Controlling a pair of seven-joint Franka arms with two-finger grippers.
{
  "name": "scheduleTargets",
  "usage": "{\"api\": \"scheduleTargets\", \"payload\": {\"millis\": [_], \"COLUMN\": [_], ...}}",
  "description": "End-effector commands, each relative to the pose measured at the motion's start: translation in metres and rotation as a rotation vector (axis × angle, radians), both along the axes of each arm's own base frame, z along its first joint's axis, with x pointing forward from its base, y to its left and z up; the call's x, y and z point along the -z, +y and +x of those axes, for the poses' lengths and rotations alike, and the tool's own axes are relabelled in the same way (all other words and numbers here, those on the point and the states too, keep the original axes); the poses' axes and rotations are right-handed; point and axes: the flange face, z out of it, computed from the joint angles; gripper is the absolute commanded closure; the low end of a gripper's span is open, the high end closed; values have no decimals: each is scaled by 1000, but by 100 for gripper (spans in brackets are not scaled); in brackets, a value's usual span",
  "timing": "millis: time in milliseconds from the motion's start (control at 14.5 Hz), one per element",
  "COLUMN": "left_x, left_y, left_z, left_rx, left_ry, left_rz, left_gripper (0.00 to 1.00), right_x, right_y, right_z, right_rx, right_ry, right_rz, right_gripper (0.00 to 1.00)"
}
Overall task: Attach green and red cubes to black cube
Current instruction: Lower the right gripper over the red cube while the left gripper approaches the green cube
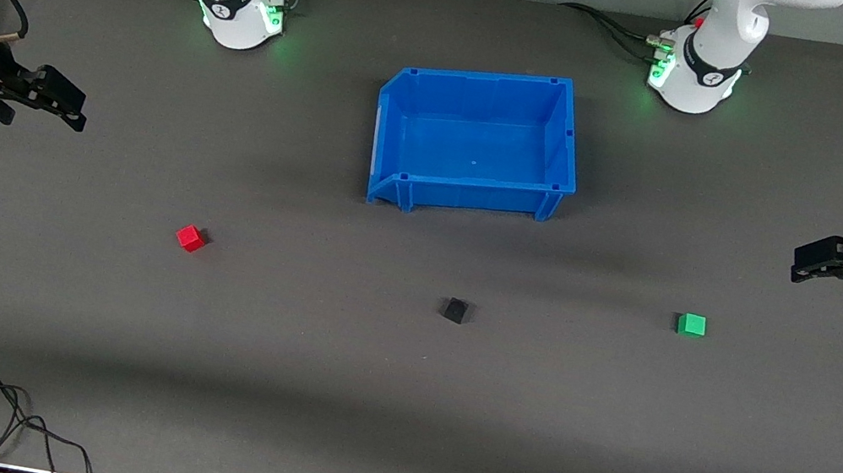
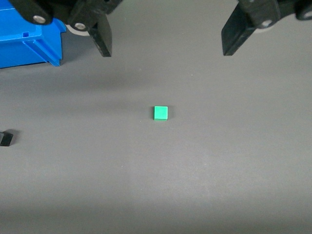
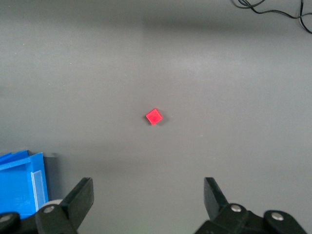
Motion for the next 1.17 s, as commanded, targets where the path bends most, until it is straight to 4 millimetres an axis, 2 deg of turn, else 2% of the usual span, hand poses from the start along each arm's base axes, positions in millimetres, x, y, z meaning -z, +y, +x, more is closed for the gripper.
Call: {"api": "scheduleTargets", "payload": {"millis": [0,344,550,756,825,962,1100], "left_x": [-3,0,0,1,2,8,13], "left_y": [-1,-1,-1,5,6,13,24], "left_z": [-8,-7,-8,-6,-6,-7,-6], "left_rx": [0,-3,-6,-49,-102,-299,-480], "left_ry": [8,12,14,14,15,54,76], "left_rz": [4,5,3,3,-2,-42,-51], "left_gripper": [0,0,0,0,0,0,0], "right_x": [3,9,43,78,94,129,156], "right_y": [-1,-7,-22,-25,-33,-35,-32], "right_z": [-9,-3,4,6,6,2,-1], "right_rx": [75,139,198,281,367,483,726], "right_ry": [-6,-26,-68,-98,-108,-75,-28], "right_rz": [3,4,-7,2,8,15,10], "right_gripper": [0,0,0,1,0,0,0]}}
